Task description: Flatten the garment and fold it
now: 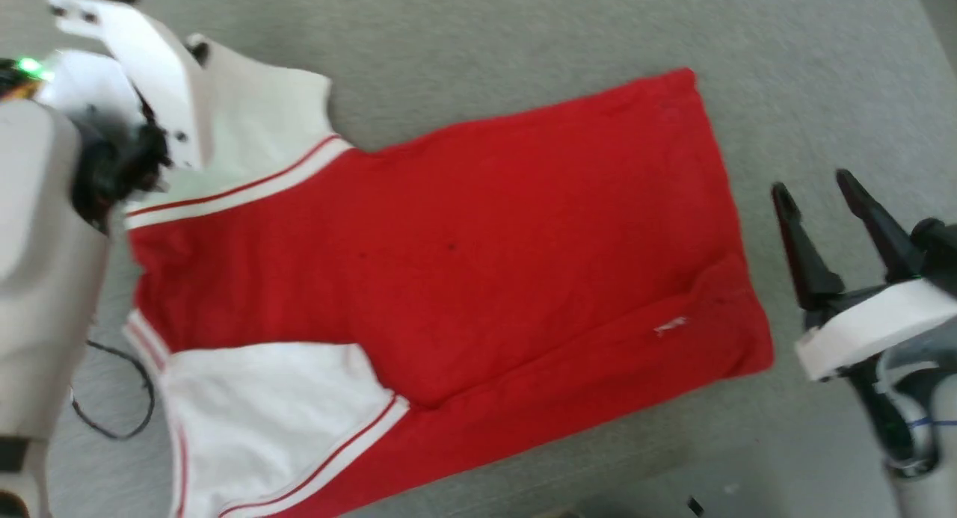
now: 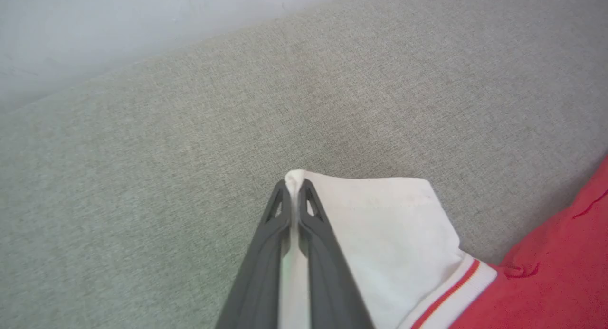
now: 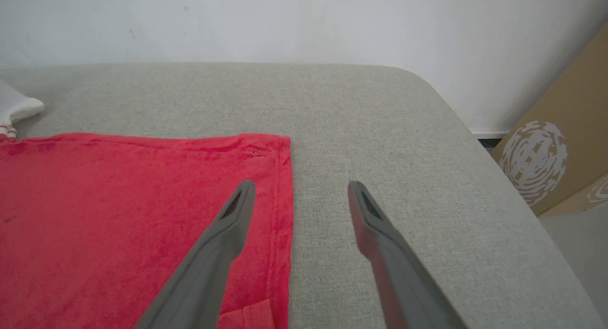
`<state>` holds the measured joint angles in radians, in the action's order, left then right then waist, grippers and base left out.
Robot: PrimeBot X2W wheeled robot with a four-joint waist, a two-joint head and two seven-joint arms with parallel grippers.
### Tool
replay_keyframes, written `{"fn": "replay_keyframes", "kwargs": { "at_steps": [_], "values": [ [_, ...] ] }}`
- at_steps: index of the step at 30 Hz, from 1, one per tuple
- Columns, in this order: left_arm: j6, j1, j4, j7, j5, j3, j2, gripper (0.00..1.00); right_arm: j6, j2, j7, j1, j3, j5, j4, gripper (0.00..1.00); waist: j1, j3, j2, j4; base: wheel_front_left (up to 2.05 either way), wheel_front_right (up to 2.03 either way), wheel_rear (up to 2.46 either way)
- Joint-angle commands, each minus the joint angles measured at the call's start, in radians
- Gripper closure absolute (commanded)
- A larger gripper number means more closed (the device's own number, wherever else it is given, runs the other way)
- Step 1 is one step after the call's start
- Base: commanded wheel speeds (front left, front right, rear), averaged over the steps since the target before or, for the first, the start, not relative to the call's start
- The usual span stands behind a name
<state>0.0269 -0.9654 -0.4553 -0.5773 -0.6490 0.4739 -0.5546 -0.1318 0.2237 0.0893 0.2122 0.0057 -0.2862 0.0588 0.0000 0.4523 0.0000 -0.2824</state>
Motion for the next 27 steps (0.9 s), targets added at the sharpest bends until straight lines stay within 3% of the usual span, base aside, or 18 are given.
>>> {"fn": "replay_keyframes", "kwargs": {
  "at_steps": [1, 9, 16, 21, 27],
  "values": [
    [0.012, 0.032, 0.019, 0.027, 0.02, 0.013, -0.002, 1.0, 0.001, 0.024, 0.046, 0.017, 0.0, -0.018, -0.007, 0.0, 0.0, -0.077, 0.0, 0.084, 0.0, 0.0, 0.0],
    [0.005, 0.183, 0.222, 0.19, 0.039, 0.037, 0.026, 1.0, 0.001, 0.233, 0.329, 0.123, 0.067, -0.07, -0.052, 0.0, 0.0, -0.092, 0.0, 0.211, 0.0, 0.0, 0.0],
    [-0.021, 0.265, 0.423, 0.248, 0.063, 0.07, 0.051, 1.0, 0.001, 0.429, 0.519, 0.255, 0.189, -0.142, -0.13, 0.0, 0.0, -0.041, 0.0, 0.312, 0.0, 0.0, 0.0],
    [-0.036, 0.296, 0.52, 0.261, 0.081, 0.099, 0.068, 1.0, 0.001, 0.522, 0.583, 0.368, 0.284, -0.174, -0.213, 0.0, 0.0, 0.0, 0.0, 0.364, 0.0, 0.0, 0.0],
    [-0.041, 0.308, 0.572, 0.282, 0.1, 0.128, 0.09, 1.0, 0.001, 0.597, 0.586, 0.46, 0.426, -0.152, -0.317, 0.0, 0.0, 0.031, 0.0, 0.414, 0.0, 0.0, 0.0]
  ]
}}
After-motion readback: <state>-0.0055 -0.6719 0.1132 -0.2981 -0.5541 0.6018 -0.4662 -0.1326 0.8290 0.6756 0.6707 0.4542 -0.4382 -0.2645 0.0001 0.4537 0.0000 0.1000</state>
